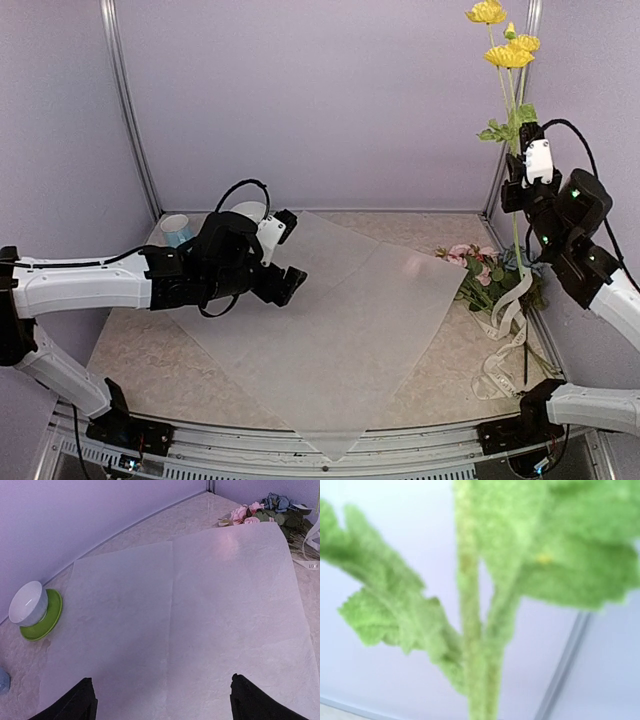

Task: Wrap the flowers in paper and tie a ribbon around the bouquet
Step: Pass from the right arm to the left

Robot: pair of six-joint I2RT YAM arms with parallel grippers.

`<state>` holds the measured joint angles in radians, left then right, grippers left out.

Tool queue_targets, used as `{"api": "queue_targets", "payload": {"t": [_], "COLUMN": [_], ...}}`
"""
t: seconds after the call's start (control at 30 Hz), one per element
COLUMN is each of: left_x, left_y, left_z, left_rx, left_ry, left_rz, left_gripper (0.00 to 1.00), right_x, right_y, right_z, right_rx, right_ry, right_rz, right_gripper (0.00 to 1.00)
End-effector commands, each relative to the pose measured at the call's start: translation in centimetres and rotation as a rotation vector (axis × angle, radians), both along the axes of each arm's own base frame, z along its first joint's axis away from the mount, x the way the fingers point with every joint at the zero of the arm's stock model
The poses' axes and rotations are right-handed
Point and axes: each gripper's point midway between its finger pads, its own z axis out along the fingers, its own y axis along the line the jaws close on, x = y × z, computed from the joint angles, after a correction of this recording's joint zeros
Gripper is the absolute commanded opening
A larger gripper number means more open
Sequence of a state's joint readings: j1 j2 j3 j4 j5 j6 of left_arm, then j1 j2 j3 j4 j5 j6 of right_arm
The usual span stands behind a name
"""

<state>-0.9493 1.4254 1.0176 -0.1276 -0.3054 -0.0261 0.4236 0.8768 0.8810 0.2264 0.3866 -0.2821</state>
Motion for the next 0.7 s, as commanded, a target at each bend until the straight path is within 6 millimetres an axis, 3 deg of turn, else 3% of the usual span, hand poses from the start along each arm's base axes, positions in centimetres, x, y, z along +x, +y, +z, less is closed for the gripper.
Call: {"api": "queue_targets", "payload": {"t": [0.0,0.07,0.1,0.13,0.2,0.3,0.47,0.57,0.67], "left_x": [-0.5,-0.6,-0.6,-0.7,-0.9,-1.5,-3.6,-5.7,-7.3], "left_y": [-1.1,-1.1,-1.1,-1.2,-1.5,-2.6,-6.1,-8.5,-10.2], "left_z": [2.8,2.8,2.8,2.8,2.8,3.3,6.2,8.5,9.0], "left_rx": [-0.055,-0.059,-0.059,-0.060,-0.065,-0.093,-0.269,-0.435,-0.518], "left_ry": [-0.071,-0.074,-0.074,-0.073,-0.069,-0.072,-0.069,-0.056,-0.021], "left_rz": [-0.041,-0.042,-0.043,-0.047,-0.061,-0.111,-0.297,-0.454,-0.565], "left_gripper": [0.90,0.90,0.90,0.90,0.90,0.90,0.88,0.88,0.91], "right_x": [-3.4,-6.6,-7.2,-7.1,-5.4,-2.7,-1.8,-3.3,-3.9], "right_y": [2.0,4.0,4.4,4.3,4.0,5.0,14.8,20.6,24.5], "right_z": [4.3,6.0,6.5,7.5,7.5,5.1,0.3,-0.8,-1.1], "right_rx": [0.092,0.106,0.128,0.166,0.237,0.319,0.456,0.542,0.517], "right_ry": [-0.215,-0.327,-0.335,-0.317,-0.215,-0.055,0.243,0.357,0.365], "right_rz": [0.195,0.383,0.429,0.436,0.410,0.411,0.912,1.184,1.256], "right_gripper": [0.00,0.00,0.00,0.00,0.00,0.00,0.00,0.00,0.00]}}
